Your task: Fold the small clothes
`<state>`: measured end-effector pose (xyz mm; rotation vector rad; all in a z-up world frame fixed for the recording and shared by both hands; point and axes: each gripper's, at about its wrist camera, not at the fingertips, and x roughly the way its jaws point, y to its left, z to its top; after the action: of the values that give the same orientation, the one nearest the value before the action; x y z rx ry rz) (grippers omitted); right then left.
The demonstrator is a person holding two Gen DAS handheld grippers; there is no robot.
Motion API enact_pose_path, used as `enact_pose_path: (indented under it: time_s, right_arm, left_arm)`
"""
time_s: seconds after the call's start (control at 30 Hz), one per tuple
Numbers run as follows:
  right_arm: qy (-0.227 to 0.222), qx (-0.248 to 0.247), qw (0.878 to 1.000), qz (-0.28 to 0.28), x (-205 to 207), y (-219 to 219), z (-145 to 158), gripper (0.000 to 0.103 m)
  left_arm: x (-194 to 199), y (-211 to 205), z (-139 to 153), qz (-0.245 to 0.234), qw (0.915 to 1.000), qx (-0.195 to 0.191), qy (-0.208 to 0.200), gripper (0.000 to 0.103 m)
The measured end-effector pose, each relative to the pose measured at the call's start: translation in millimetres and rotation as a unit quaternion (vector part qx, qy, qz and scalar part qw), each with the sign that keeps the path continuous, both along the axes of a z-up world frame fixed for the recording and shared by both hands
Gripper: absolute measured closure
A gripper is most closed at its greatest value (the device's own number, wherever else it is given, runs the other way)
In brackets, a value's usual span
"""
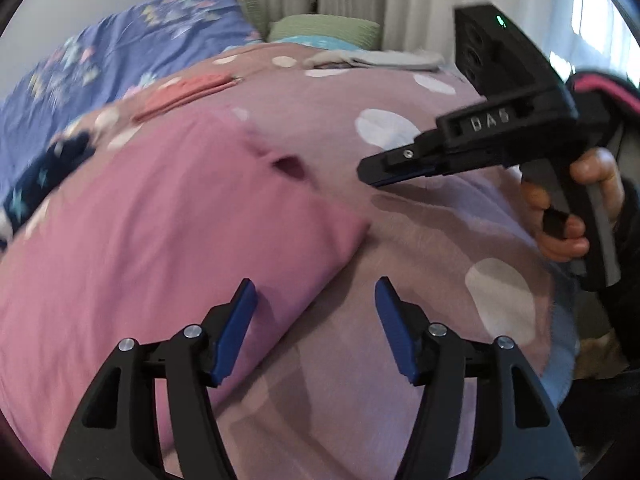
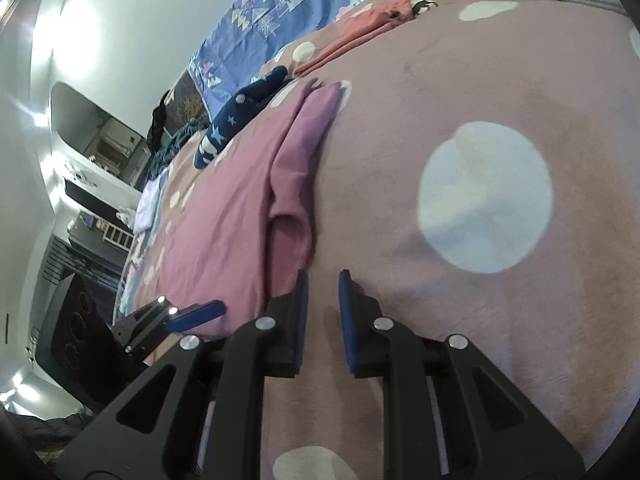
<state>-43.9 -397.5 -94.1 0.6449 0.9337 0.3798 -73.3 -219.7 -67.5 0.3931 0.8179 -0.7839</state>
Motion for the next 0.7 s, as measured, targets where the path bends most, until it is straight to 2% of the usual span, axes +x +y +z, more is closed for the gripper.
enact_pose_path:
  time_s: [0.17, 0.2, 0.23, 0.33, 0.4, 0.5, 0.7]
  right_arm:
    - [-0.009, 0.017, 1.0, -0.002, 6, -8, -1, 0.082]
    - [-0.01, 0.018, 1.0, 0.001, 10, -8, -1, 0.08]
    - [-0.01, 0.019, 1.0, 0.003, 13, -8, -1, 0.079]
    - [-0.012, 0.011, 1.0, 0.009, 29, -9, 5, 0.075]
    - [-0.019, 0.012, 1.0, 0.018, 45, -9, 12, 0.067]
    - [-0.012, 0.022, 0.999, 0.027, 85, -10, 15, 0.065]
    - [0.031, 0.041, 0.998, 0.031, 162, -2, -4, 0.062]
  left_arm:
    - [11, -22, -3, -0.01, 0.9999, 0.006, -0.004, 0.041]
    - [15, -23, -3, -0.009, 0.9999, 0.002, -0.003, 0.046]
    - [17, -22, -3, -0.008, 1.0, 0.0, -0.001, 0.067]
    - [26, -14, 0, 0.003, 0.9994, -0.024, 0.026, 0.092]
    - [23, -10, 4, 0.007, 0.9987, -0.038, 0.033, 0.094]
    - [17, -7, 11, -0.001, 0.9982, -0.053, 0.03, 0.096]
    - [15, -10, 9, -0.015, 0.9979, -0.052, 0.037, 0.098]
